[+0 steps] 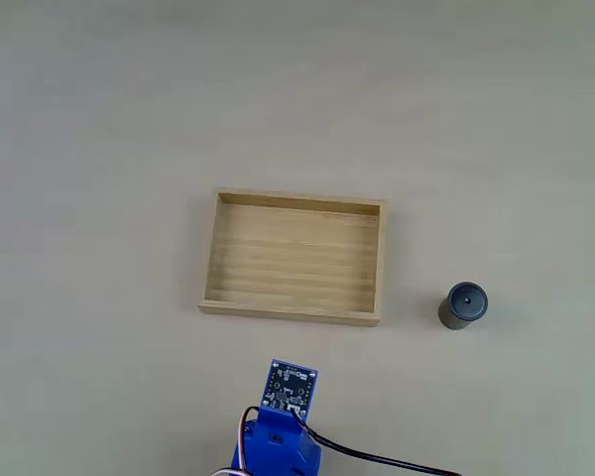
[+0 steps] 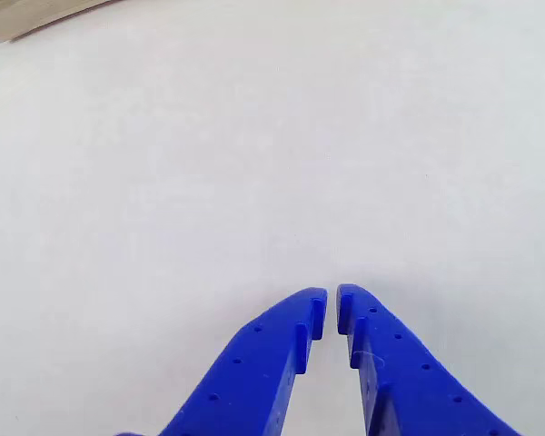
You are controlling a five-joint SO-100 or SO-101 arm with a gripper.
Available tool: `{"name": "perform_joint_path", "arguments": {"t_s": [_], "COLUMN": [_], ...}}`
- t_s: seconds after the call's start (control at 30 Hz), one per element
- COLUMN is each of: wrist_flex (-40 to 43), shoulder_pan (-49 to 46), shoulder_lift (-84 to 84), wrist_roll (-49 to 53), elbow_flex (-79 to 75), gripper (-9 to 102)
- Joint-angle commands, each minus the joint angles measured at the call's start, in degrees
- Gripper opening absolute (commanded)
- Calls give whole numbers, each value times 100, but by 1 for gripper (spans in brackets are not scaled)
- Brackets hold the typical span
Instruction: Place the black cylinder in the wooden box then return to rest.
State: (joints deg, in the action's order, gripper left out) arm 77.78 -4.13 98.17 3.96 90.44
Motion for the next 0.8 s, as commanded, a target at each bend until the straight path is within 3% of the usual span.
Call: {"name": "perform_joint_path", "arguments": {"t_s": [0.0, 0.47, 0.77], "wrist_flex": [18, -88, -1178], "shoulder_pan": [35, -62, -914], "shoulder_lift": [62, 53, -712], "wrist_roll": [35, 35, -439], "elbow_flex": [176, 176, -562], "gripper": [0, 0, 0]}}
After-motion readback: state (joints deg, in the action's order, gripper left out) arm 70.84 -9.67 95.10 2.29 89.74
